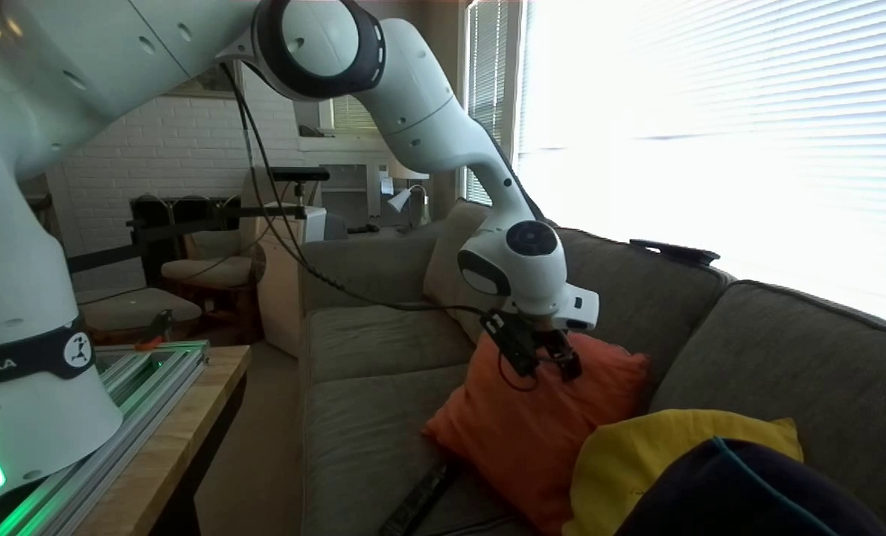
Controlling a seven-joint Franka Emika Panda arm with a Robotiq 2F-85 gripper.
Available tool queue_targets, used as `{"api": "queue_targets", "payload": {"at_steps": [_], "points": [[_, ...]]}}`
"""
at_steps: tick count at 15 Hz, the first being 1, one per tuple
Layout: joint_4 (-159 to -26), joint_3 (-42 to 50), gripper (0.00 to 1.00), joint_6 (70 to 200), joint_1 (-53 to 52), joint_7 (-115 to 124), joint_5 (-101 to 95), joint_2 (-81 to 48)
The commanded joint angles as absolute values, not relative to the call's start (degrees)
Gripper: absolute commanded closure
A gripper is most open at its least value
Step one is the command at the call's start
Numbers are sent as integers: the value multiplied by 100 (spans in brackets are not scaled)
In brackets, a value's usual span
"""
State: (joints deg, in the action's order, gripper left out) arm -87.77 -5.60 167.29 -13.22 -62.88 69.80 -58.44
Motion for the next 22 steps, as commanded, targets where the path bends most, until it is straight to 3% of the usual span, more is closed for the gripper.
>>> {"api": "queue_targets", "payload": {"at_steps": [1, 3, 8, 13, 18, 19, 22], "points": [[-8288, -550, 25, 16929, -1430, -6228, 6974, -6254], [-8180, -500, 32, 16994, -1483, -6167, 6938, -6377], [-8134, -315, 69, 17083, -1617, -5978, 6877, -6446], [-8882, 121, 99, 17176, -1984, -5770, 6775, -5825], [-9909, 778, 99, 16918, -2494, -5383, 6630, -4962], [-10214, 396, 99, 17084, -2156, -4865, 5826, -4742], [-10751, 515, 99, 16924, -2140, -3645, 4536, -4320]]}}
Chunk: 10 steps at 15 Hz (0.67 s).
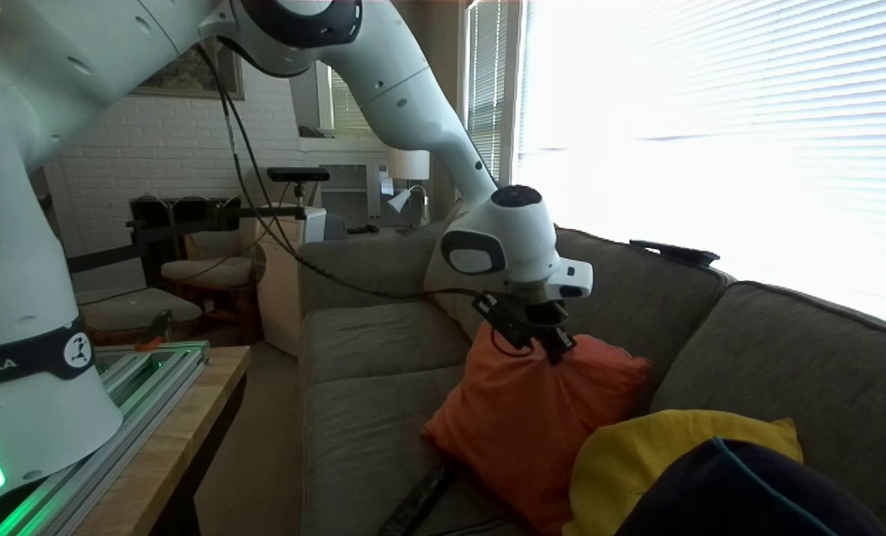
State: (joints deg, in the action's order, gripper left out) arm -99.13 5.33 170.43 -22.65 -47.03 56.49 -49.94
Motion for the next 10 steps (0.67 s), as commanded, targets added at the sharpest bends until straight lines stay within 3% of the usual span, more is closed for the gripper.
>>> {"api": "queue_targets", "payload": {"at_steps": [1, 10], "points": [[-10917, 532, 99, 16819, -2093, -3209, 4085, -4168], [-11951, -181, 99, 16784, -1111, -978, 1328, -2795]]}}
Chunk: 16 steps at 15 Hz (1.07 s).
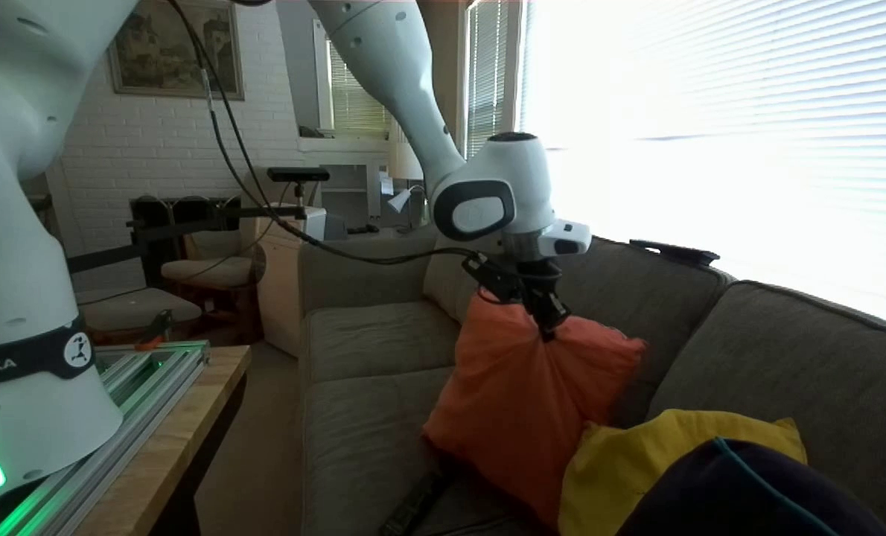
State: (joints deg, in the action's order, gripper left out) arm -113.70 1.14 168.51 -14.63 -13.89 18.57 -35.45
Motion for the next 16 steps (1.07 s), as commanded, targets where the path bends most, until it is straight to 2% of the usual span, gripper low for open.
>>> {"api": "queue_targets", "payload": {"at_steps": [1, 7, 16], "points": [[-12032, -276, 99, 16741, -1005, -933, 1222, -2678], [-12458, -188, 99, 16272, -857, -706, 530, -1988], [-12497, 1011, 99, 16124, -1219, -466, -2494, -1774]]}}
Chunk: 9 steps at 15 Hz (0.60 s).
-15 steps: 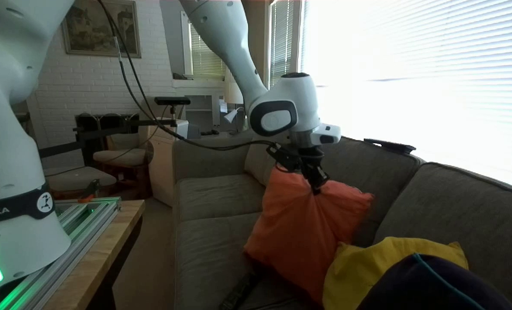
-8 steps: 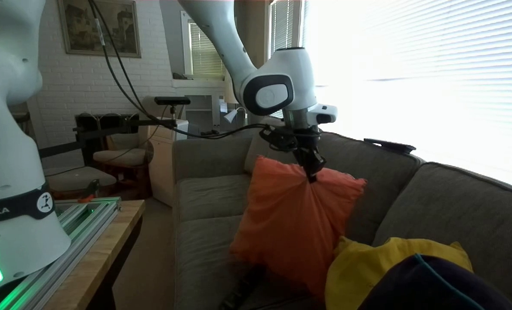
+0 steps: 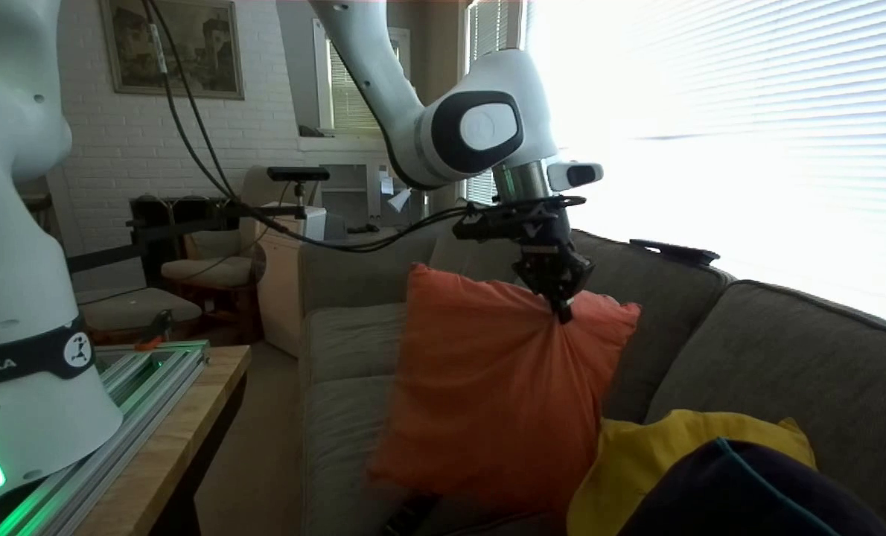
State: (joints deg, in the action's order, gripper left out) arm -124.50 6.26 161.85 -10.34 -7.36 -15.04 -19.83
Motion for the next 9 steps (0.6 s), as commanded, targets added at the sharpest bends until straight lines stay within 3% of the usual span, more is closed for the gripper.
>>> {"api": "queue_targets", "payload": {"at_steps": [1, 9], "points": [[-12463, 1134, 99, 16148, -1279, -369, -2857, -1797], [-11848, 2188, 99, 16951, -2179, 1524, -4363, -2833]]}}
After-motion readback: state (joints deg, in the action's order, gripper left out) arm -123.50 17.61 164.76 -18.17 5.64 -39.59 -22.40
